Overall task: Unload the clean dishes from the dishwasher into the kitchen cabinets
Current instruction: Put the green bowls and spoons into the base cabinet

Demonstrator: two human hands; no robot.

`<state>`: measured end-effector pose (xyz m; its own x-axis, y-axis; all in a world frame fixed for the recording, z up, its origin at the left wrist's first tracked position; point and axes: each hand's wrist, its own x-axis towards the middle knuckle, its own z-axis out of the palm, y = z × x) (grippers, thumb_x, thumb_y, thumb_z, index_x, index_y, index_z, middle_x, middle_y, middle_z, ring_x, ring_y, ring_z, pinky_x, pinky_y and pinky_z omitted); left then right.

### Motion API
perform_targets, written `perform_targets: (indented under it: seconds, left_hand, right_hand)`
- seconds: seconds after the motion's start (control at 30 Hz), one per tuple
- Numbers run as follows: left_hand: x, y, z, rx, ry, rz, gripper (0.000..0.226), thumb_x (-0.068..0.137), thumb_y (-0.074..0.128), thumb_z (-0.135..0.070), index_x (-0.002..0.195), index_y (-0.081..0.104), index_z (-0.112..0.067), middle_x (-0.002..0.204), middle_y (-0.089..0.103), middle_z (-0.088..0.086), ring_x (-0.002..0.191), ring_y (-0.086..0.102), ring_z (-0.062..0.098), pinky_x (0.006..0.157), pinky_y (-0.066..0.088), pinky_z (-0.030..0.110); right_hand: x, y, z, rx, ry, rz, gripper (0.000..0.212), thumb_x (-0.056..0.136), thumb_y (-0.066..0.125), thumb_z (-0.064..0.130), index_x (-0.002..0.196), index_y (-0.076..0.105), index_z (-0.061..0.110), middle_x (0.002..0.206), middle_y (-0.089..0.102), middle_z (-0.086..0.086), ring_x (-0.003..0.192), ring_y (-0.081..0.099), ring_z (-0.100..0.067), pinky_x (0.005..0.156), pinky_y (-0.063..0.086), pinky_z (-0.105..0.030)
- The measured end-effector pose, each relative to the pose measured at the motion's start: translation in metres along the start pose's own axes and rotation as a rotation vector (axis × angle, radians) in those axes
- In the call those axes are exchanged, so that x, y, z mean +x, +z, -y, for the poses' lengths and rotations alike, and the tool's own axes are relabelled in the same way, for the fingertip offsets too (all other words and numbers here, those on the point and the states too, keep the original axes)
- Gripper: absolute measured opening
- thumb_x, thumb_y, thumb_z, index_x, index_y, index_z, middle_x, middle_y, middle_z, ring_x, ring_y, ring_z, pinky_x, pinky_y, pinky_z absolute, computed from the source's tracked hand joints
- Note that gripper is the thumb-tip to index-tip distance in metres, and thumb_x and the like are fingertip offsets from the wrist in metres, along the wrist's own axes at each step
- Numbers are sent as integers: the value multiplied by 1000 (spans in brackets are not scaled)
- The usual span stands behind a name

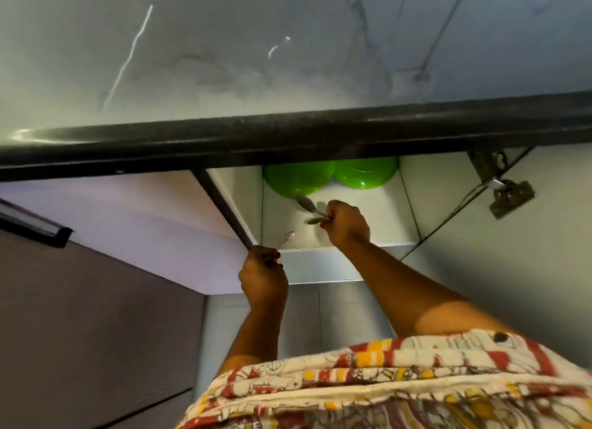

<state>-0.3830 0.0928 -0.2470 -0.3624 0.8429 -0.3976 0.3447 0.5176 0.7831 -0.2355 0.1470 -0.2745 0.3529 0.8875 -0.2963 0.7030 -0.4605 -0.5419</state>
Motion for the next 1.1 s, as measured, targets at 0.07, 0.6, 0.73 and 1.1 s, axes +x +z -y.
perform_targets:
  seconds: [0.07, 0.6, 0.73, 1.1]
  left_hand:
    - [8, 5, 1, 7, -28, -13, 13, 91, 53, -1, 94, 60, -11, 106, 67, 12, 98, 65, 29, 96, 51, 42]
    - [39, 11, 23, -301, -267, 33, 10, 91, 54, -7, 92, 63, -10, 92, 68, 8, 65, 61, 12, 64, 53, 28]
    - [46, 13, 24, -370, -337, 51, 18, 91, 57, -10, 104, 63, 0, 91, 65, 9, 59, 59, 10, 43, 47, 13]
    - [38, 20, 17, -507, -408, 176, 9, 94, 53, -9, 98, 59, -5, 83, 65, 6, 66, 60, 12, 58, 45, 20]
  right_hand:
    - [11, 8, 3, 81, 38, 12, 16, 84, 66, 22, 99, 64, 19, 110, 65, -13, 102, 60, -36, 79, 47, -34]
    - [34, 49, 3, 190, -94, -23, 23, 87, 63, 18, 109, 67, 21, 107, 71, -7, 101, 63, -30, 85, 51, -36]
    - [39, 56, 7, 190, -100, -37, 23, 85, 65, 20, 108, 69, 22, 108, 70, -7, 102, 63, -31, 86, 51, -37]
    - [11, 60, 1, 500, -60, -200, 17, 80, 74, 24, 94, 72, 14, 90, 70, -5, 86, 64, -23, 80, 50, -34]
